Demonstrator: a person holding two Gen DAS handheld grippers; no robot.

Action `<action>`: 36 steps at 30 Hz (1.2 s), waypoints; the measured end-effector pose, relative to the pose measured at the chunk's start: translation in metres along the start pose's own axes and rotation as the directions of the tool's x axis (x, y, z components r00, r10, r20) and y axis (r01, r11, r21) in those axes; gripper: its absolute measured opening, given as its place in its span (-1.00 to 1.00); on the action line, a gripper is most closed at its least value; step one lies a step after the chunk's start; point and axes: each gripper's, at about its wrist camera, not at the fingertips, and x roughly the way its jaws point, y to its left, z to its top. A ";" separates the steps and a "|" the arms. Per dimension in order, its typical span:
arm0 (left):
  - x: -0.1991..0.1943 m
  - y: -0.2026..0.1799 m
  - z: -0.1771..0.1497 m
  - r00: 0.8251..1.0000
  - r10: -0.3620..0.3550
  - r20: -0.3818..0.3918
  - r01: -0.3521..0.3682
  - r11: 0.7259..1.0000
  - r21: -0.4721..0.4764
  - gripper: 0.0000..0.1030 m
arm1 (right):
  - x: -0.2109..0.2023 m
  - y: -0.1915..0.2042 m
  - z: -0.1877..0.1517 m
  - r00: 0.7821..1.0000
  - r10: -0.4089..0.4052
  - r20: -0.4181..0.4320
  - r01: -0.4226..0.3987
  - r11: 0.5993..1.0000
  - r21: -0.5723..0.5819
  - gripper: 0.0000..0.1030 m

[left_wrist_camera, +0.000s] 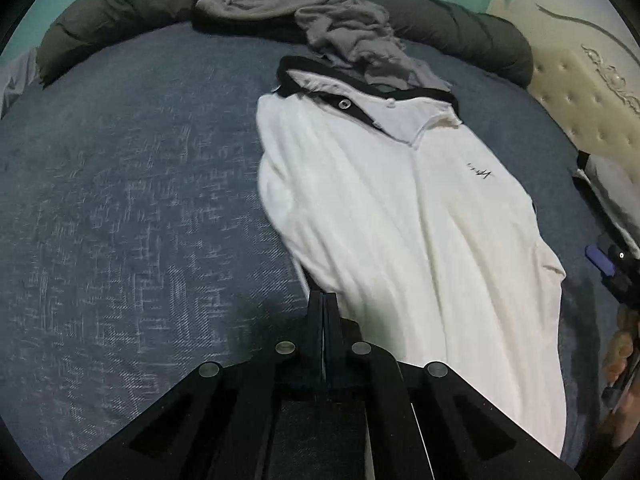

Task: Fold clothes
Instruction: 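Move the left gripper to the shirt's black-trimmed sleeve edge, then grasp the sleeve edge with the left gripper and pull it outward flat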

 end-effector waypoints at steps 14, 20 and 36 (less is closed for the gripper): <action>0.033 0.004 0.002 0.999 -0.019 -0.043 0.016 0.998 -0.062 -0.31 | 0.003 -0.004 0.001 1.000 0.011 -0.006 -0.010 1.000 0.029 -0.10; 0.035 -0.004 0.007 0.999 -0.012 -0.036 0.011 0.999 -0.032 -0.01 | 0.007 0.000 -0.002 0.999 0.031 -0.020 -0.030 0.999 0.024 -0.10; 0.040 -0.038 0.018 0.999 0.028 -0.040 -0.023 0.993 0.119 -0.92 | 0.006 -0.006 0.000 0.999 0.035 -0.017 -0.034 0.998 0.051 -0.10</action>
